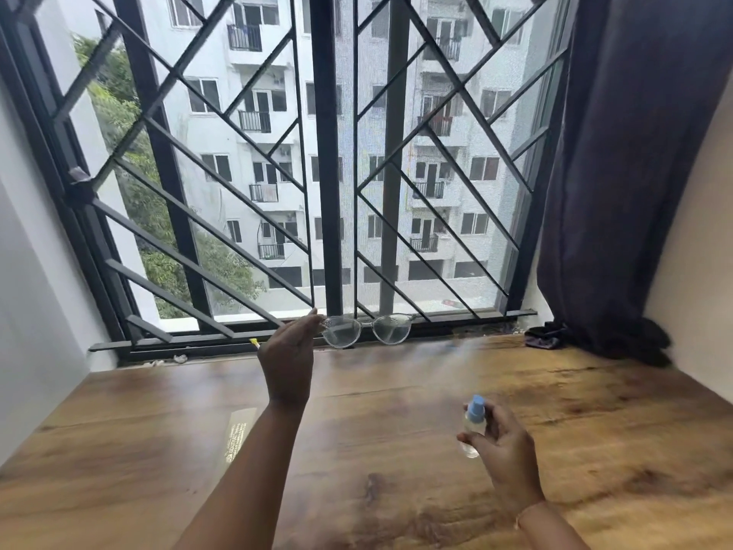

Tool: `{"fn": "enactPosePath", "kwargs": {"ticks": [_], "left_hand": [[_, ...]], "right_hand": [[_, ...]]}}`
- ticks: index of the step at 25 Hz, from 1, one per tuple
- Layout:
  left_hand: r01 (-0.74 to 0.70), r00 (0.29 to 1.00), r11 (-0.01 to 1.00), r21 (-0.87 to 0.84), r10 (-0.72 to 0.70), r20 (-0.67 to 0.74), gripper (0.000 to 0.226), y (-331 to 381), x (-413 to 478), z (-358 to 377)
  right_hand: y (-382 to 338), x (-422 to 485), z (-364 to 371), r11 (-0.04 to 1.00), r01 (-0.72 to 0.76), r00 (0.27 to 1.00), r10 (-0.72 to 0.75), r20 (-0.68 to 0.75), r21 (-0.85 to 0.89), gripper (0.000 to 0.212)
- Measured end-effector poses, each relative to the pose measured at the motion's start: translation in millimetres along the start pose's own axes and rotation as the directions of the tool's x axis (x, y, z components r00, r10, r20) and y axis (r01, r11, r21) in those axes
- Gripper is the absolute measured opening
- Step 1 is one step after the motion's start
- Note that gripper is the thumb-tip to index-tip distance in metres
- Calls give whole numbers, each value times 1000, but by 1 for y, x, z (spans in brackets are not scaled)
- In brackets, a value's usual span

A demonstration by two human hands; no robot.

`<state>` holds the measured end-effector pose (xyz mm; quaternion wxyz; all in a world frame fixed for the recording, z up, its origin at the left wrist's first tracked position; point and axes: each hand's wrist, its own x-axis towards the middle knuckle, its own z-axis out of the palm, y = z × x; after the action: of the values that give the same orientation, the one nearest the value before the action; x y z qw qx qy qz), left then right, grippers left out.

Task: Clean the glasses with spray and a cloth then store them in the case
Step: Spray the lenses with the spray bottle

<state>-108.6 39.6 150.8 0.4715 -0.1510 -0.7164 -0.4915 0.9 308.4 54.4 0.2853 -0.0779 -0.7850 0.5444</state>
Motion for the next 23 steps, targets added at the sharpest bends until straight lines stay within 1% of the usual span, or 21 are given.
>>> {"fn": "enactPosePath", "kwargs": {"ticks": [5, 7, 10, 14, 23], "left_hand": [[6, 1000, 1000, -20, -6, -1, 13, -1, -4, 1], [-1, 1000, 999, -42, 1, -3, 13, 2, -5, 1], [-12, 1000, 999, -51, 11, -15, 13, 1, -6, 1], [-2, 1000, 999, -45, 1, -22, 17, 0, -9, 4], [21, 1000, 997, -68, -22, -14, 16, 0, -9, 4]], "right_hand": [[18, -5, -6, 995, -100, 993, 99, 69, 8, 51], [19, -6, -9, 993, -113, 990, 112, 86, 15, 51], [26, -8, -12, 993, -120, 988, 121, 101, -9, 43], [45, -7, -14, 985, -167, 978, 170, 123, -33, 45], [61, -5, -14, 987, -163, 976, 163, 146, -12, 45]]}}
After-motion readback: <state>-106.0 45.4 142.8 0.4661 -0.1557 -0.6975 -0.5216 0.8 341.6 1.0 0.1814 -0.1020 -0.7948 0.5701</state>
